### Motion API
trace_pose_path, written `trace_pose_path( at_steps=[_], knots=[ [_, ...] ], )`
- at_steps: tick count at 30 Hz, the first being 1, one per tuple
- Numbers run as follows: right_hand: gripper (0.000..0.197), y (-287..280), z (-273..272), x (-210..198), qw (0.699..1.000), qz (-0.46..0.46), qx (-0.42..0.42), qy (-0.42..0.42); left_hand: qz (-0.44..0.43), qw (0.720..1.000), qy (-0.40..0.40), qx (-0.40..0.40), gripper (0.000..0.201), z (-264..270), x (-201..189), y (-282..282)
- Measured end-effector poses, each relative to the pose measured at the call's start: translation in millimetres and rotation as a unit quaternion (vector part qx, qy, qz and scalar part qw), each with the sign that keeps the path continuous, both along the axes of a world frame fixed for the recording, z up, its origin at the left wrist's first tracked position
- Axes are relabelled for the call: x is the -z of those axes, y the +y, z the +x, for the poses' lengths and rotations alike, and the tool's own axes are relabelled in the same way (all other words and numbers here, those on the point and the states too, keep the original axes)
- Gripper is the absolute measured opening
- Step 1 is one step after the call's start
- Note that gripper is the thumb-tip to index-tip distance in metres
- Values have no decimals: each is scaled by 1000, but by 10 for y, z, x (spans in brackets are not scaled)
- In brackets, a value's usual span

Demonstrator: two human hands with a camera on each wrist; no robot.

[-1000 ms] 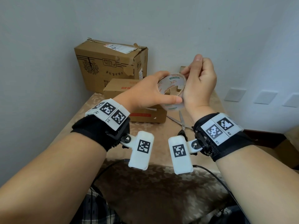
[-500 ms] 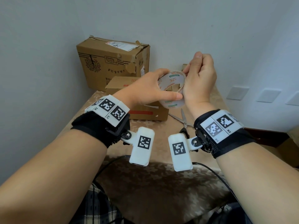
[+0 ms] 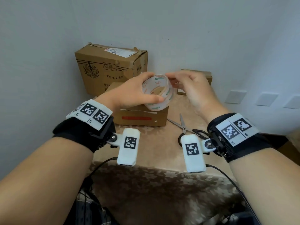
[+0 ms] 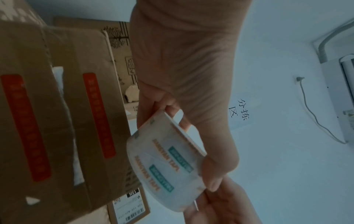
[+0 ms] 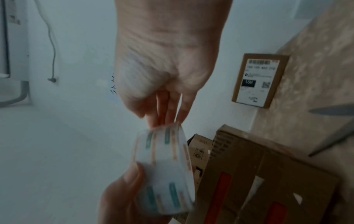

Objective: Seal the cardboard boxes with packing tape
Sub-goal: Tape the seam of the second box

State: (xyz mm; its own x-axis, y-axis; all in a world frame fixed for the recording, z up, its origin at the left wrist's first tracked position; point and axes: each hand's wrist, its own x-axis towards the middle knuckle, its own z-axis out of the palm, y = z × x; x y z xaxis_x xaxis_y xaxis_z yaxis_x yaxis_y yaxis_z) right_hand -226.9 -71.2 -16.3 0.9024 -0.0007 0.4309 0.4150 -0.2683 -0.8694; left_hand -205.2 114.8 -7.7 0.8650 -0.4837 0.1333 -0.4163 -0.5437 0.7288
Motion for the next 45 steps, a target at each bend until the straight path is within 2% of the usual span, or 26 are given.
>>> trace_pose_path(
  at_steps=[4, 7, 10, 12, 15, 20, 22, 25, 28, 30, 34, 37, 39, 41, 45],
  knots=[
    [18, -52, -22, 17, 997, -63, -34, -1, 25, 999, 31, 1, 78, 7, 22, 98],
    [13, -61, -29, 25, 997, -40, -58, 12, 41, 997, 59, 25, 87, -25, -18, 110],
    [19, -91, -8, 26, 996, -24, -81, 18, 23, 992, 109, 60, 78, -64, -57, 114],
    [19, -103, -9, 19, 995, -30, -91, 24, 15, 988, 131, 80, 83, -72, -62, 118],
    [15, -85, -37, 19, 990, -84, -105, 35, 30, 986, 138, 88, 96, -51, -47, 134],
    [20, -16, -44, 66, 971, -225, -69, 27, 28, 988, 133, 75, 88, -43, -17, 136],
    [22, 49, -37, 81, 983, -182, -22, 0, 11, 991, 123, 52, 80, -45, -22, 102],
    [22, 199, 11, 114, 996, -26, 69, -57, -1, 997, 77, 23, 61, -64, -40, -4],
    [17, 279, 82, 146, 980, 40, 168, -102, -3, 1000, 22, 10, 50, -109, 0, -126],
    [13, 266, 105, 159, 967, 42, 207, -140, -15, 1000, -4, 2, 54, -120, 50, -161],
    [13, 262, 108, 181, 962, 25, 219, -160, -28, 999, -36, 0, 56, -103, 106, -160],
    [20, 291, 91, 210, 956, 17, 235, -176, -39, 998, -42, 7, 54, -107, 94, -166],
    [16, 285, 87, 225, 959, 34, 222, -174, -51, 998, -34, 12, 55, -96, 101, -170],
    [20, 289, 89, 207, 964, 64, 204, -159, -60, 998, -27, 15, 56, -91, 117, -176],
    [25, 302, 90, 171, 956, 81, 223, -171, -76, 997, -23, 17, 65, -105, 115, -196]
  ],
)
